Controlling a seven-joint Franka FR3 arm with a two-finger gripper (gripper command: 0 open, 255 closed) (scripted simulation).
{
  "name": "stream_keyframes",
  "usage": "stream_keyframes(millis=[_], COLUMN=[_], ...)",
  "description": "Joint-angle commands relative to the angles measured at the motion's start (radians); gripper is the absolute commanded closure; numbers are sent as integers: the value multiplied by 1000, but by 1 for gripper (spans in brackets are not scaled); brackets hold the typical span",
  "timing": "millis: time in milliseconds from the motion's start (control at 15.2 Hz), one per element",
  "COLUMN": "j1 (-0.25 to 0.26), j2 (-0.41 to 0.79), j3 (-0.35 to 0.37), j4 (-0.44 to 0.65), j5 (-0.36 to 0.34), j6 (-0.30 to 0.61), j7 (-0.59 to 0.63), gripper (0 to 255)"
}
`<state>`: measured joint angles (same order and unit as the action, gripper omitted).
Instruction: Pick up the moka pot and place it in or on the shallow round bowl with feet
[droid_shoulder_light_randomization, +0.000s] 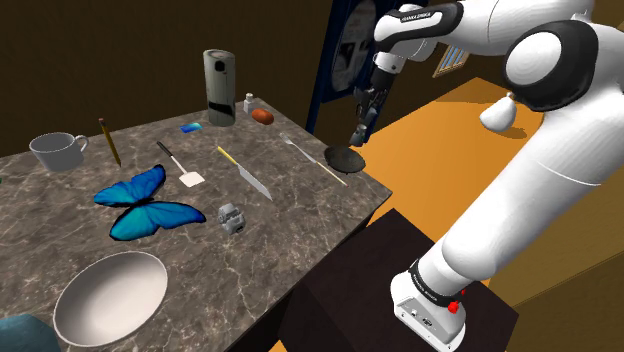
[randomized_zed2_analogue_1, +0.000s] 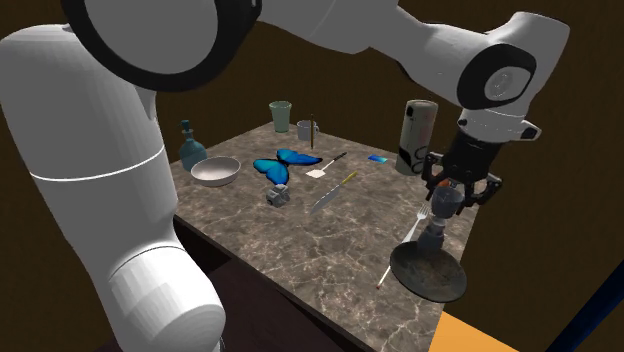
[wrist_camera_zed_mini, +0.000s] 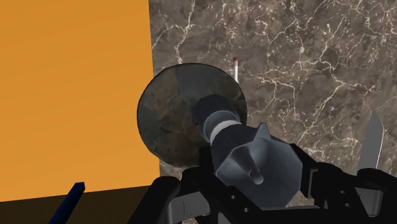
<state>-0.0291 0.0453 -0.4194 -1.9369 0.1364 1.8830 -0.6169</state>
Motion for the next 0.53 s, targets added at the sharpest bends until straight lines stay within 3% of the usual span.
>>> stream_keyframes(millis=[0, 462], j1=[-1, -3], j2=[13, 45], j3=[-1, 1], j4=[-14, -73], j5=[6, 26], j6=[25, 112], j7=[-8, -28], gripper=[255, 255])
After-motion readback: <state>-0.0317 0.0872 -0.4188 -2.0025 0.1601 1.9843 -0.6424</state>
